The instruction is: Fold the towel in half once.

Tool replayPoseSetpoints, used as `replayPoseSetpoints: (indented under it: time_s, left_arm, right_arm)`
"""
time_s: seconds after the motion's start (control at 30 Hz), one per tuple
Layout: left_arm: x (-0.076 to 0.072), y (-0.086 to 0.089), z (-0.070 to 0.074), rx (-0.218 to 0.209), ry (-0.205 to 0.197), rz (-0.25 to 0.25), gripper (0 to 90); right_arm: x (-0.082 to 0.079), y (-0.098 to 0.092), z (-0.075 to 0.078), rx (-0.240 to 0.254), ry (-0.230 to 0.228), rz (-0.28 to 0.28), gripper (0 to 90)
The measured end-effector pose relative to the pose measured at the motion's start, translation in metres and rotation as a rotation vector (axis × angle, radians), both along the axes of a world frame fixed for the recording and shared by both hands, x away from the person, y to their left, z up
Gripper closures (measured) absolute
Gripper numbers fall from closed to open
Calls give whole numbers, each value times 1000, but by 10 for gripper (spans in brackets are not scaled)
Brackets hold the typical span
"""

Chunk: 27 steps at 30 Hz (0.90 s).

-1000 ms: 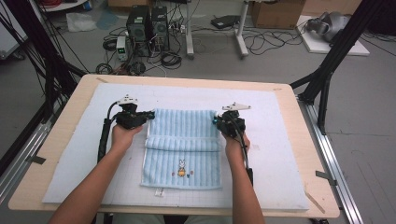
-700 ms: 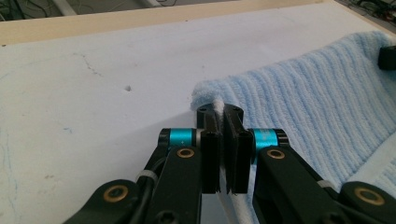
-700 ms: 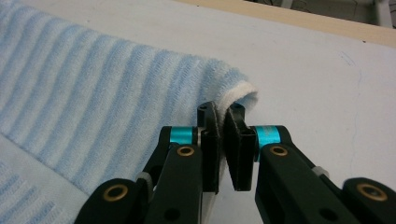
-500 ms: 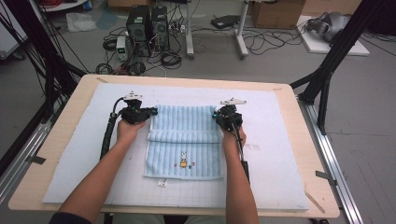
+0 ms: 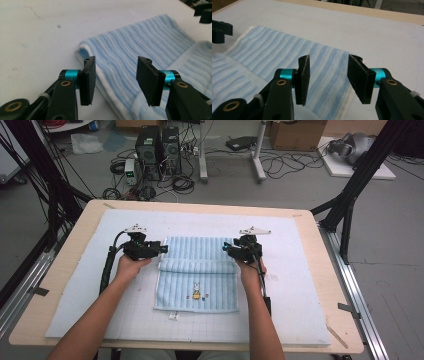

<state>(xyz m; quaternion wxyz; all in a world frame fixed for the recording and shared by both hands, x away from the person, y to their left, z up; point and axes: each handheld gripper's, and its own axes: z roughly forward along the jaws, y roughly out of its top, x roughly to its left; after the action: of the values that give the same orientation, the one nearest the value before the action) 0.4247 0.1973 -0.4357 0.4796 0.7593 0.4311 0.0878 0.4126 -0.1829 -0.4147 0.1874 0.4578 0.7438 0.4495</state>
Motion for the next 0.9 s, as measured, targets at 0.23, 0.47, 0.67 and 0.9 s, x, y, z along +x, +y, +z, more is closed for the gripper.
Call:
replayPoseSetpoints:
  time_s: [0.23, 0.47, 0.67, 0.9]
  left_arm:
    - [-18, -2, -2, 16, -13, -40, 493]
    - [-23, -8, -4, 56, -17, -76, 687]
    - [-29, -12, -6, 78, -43, -96, 874]
    - [-37, -9, -2, 36, -74, -105, 880]
  right_arm:
    - [-24, -15, 3, 35, -1, 6, 481]
    - [-33, -20, 2, 5, 35, 32, 480]
    - [-34, -21, -11, 14, 90, 53, 516]
    - [-32, -14, -20, -20, 126, 95, 635]
